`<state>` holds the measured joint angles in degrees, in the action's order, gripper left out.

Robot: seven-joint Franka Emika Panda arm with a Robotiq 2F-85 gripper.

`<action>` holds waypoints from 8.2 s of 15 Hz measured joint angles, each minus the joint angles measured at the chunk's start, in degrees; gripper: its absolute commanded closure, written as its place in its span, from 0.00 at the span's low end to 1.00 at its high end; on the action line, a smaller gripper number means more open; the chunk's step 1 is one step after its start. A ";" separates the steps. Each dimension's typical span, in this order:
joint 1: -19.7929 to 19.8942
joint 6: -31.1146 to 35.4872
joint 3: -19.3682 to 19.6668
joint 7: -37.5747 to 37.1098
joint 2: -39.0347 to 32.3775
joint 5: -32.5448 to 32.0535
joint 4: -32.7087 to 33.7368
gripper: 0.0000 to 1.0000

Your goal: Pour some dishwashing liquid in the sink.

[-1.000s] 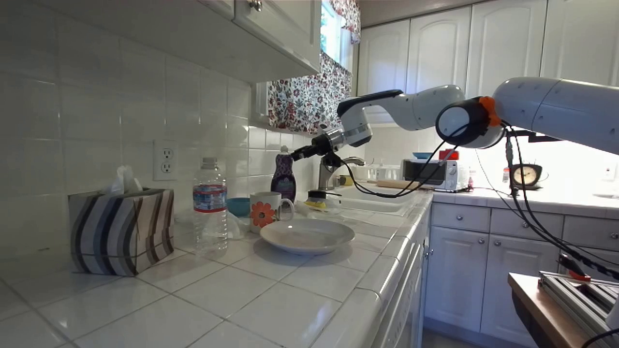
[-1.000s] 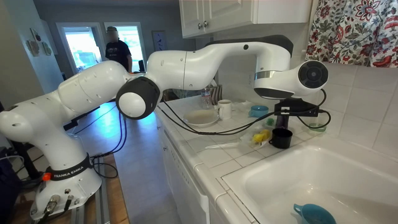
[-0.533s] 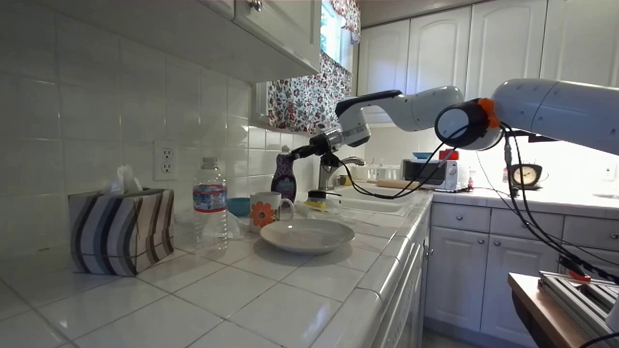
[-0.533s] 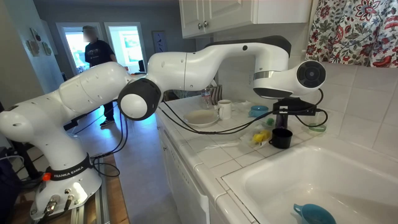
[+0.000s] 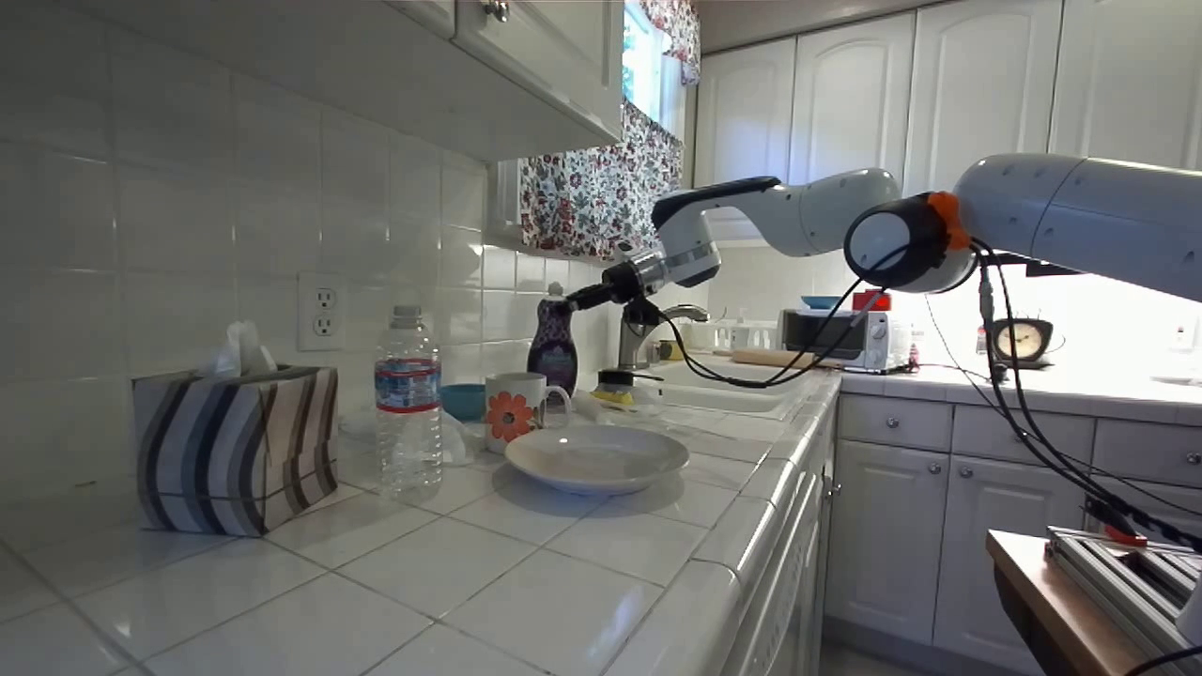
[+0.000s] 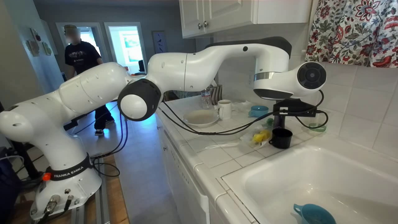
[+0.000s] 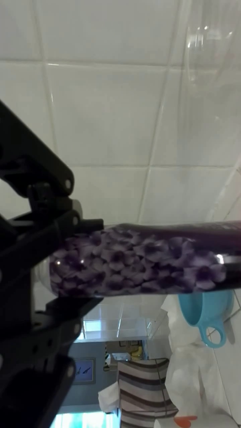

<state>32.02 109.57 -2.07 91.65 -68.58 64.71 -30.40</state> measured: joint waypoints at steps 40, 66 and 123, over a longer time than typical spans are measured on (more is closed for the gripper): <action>4.90 8.07 -2.79 -22.90 4.50 -39.85 5.44 0.82; 2.19 6.45 -5.07 -26.63 4.99 -47.91 5.18 0.82; 5.59 -18.17 9.82 -41.15 8.96 -66.13 5.04 0.82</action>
<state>37.61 91.39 7.76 50.49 -59.61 -1.42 -25.35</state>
